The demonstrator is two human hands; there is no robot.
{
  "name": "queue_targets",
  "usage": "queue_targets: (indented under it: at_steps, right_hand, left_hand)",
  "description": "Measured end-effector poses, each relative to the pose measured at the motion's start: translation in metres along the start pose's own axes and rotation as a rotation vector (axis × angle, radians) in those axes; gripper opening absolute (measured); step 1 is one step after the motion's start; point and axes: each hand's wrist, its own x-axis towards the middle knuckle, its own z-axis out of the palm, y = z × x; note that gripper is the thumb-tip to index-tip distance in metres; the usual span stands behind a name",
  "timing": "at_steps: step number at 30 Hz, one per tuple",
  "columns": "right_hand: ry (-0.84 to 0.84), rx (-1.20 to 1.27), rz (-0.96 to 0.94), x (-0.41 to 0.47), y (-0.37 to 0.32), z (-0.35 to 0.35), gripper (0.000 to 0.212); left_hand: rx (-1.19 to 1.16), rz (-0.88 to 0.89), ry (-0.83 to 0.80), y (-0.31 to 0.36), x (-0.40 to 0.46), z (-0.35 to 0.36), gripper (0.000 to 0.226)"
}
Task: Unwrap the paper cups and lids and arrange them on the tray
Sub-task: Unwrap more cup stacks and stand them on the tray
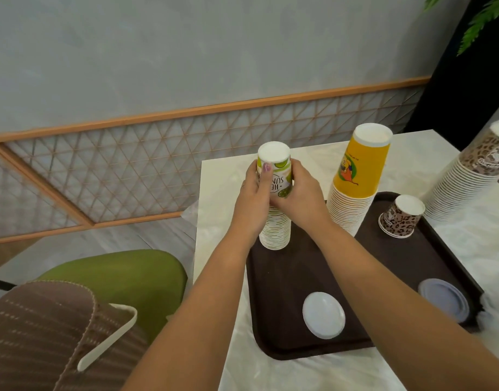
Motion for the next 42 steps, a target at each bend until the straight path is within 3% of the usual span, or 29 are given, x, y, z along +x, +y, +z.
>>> queue_targets:
  at_steps: [9,15,19,25,33,42]
  right_hand:
    - [0.026,0.017,0.044,-0.007,0.009,0.012,0.061]
    - [0.007,-0.058,0.059,-0.031,0.002,-0.001,0.083]
    - [0.064,-0.125,0.041,-0.056,-0.002,-0.03,0.063]
    - [0.227,-0.165,-0.015,-0.085,0.001,-0.084,0.033]
    - [0.445,-0.212,0.035,-0.081,0.032,-0.166,0.034]
    - [0.586,-0.166,0.265,-0.036,0.113,-0.261,0.047]
  left_hand:
    - [0.026,-0.035,0.029,-0.016,0.003,0.006,0.046]
    - [0.154,-0.097,0.176,-0.008,-0.02,0.003,0.054]
    - [0.184,-0.069,0.24,-0.009,-0.043,0.004,0.038]
    - [0.259,0.091,0.1,-0.007,-0.066,0.031,0.019]
    - [0.358,0.237,-0.134,0.023,-0.072,0.1,0.039]
    - [0.298,0.27,-0.132,0.064,-0.044,0.213,0.057]
